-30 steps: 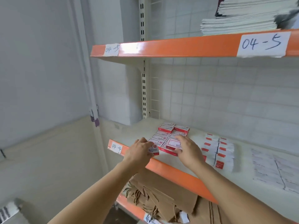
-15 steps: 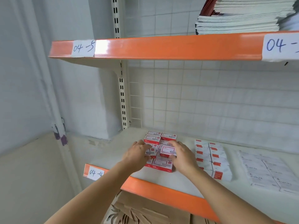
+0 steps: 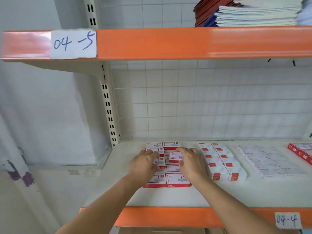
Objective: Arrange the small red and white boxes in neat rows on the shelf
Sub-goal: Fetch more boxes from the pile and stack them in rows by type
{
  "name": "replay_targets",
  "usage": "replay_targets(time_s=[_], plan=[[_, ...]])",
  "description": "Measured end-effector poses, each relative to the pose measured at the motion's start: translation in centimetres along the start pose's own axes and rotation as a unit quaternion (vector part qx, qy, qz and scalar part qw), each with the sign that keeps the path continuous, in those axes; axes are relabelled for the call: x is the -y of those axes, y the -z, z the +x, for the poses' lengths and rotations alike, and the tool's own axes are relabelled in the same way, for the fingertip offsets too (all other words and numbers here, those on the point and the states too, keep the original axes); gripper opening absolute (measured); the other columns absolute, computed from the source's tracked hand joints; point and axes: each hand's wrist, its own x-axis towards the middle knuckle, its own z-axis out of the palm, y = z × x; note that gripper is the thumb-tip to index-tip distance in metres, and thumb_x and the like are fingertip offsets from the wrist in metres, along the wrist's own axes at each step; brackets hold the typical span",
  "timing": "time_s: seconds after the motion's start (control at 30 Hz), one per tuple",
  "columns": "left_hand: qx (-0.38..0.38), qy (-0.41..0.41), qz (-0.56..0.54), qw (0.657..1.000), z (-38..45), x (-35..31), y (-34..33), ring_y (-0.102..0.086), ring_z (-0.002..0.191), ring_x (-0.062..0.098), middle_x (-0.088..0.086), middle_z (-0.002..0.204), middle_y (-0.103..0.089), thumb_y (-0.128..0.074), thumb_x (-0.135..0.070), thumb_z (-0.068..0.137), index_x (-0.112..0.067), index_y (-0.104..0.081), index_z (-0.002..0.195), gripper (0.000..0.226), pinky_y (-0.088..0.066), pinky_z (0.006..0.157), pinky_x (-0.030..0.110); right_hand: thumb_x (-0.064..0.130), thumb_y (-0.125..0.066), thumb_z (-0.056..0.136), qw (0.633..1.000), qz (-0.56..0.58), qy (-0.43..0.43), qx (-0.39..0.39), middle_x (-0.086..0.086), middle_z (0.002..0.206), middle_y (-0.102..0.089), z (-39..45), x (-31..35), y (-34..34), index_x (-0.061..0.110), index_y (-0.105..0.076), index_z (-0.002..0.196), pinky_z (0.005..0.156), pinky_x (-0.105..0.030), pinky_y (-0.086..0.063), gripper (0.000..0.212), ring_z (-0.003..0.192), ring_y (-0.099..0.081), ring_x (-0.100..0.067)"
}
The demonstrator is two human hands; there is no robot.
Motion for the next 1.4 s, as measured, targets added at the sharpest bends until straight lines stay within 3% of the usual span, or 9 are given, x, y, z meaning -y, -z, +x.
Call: replay_targets(time_s=[0.27, 0.8, 1.17, 1.3, 1.4], plan=[[-0.024, -0.034, -0.032, 0.999, 0.5, 1.6, -1.1, -0.038, 0.124, 0.01, -0.014, 0.132, -0.051, -0.055, -0.034, 0.092, -0.031, -0.051, 0.131, 0.04, -0.038, 0.094, 0.025, 0.013, -0.051, 0.095, 1.0, 0.006, -0.001, 0.022, 0.009, 0.137, -0.046, 0.8, 1.6, 0.7, 0.024, -0.049, 0.131, 0.091, -0.02, -0.037, 0.038, 0.125, -0.041, -0.01], [-0.023, -0.047, -0.04, 0.998, 0.9, 2.1, -1.3, -0.038, 0.12, 0.008, -0.013, 0.126, -0.049, -0.056, -0.036, 0.091, -0.033, -0.052, 0.131, 0.041, -0.044, 0.087, 0.027, 0.01, -0.056, 0.091, 0.999, 0.031, -0.02, 0.012, 0.006, 0.13, -0.047, 3.1, 1.5, -1.3, 0.023, -0.057, 0.123, 0.077, -0.017, -0.042, 0.034, 0.118, -0.046, -0.011], [-0.07, -0.039, -0.029, 0.996, 1.6, 2.3, -2.0, -0.042, 0.118, 0.007, -0.014, 0.127, -0.051, -0.056, -0.036, 0.091, -0.031, -0.054, 0.129, 0.039, -0.044, 0.086, 0.022, 0.014, -0.057, 0.092, 0.999, 0.035, -0.015, -0.004, 0.007, 0.132, -0.047, 3.2, 1.2, -1.7, 0.024, -0.055, 0.126, 0.079, -0.016, -0.043, 0.036, 0.117, -0.048, -0.01], [-0.089, -0.015, -0.065, 0.994, 1.8, 3.0, -2.0, -0.038, 0.123, 0.008, -0.013, 0.135, -0.044, -0.062, -0.054, 0.081, -0.033, -0.039, 0.14, 0.067, -0.042, 0.092, 0.024, 0.019, -0.055, 0.093, 0.999, 0.035, -0.011, 0.004, 0.007, 0.139, -0.042, 3.1, 1.1, -1.3, 0.026, -0.046, 0.135, 0.087, -0.017, -0.043, 0.043, 0.123, -0.044, -0.011], [0.003, 0.055, -0.113, 0.992, 2.3, 4.0, -1.9, -0.024, 0.139, 0.014, -0.009, 0.153, -0.025, -0.064, -0.067, 0.071, -0.029, -0.007, 0.15, 0.105, -0.033, 0.109, 0.036, 0.023, -0.054, 0.094, 0.999, 0.04, -0.014, 0.033, 0.007, 0.149, -0.034, 3.1, 0.7, -0.8, 0.025, -0.029, 0.146, 0.099, -0.025, -0.041, 0.057, 0.134, -0.036, -0.014]])
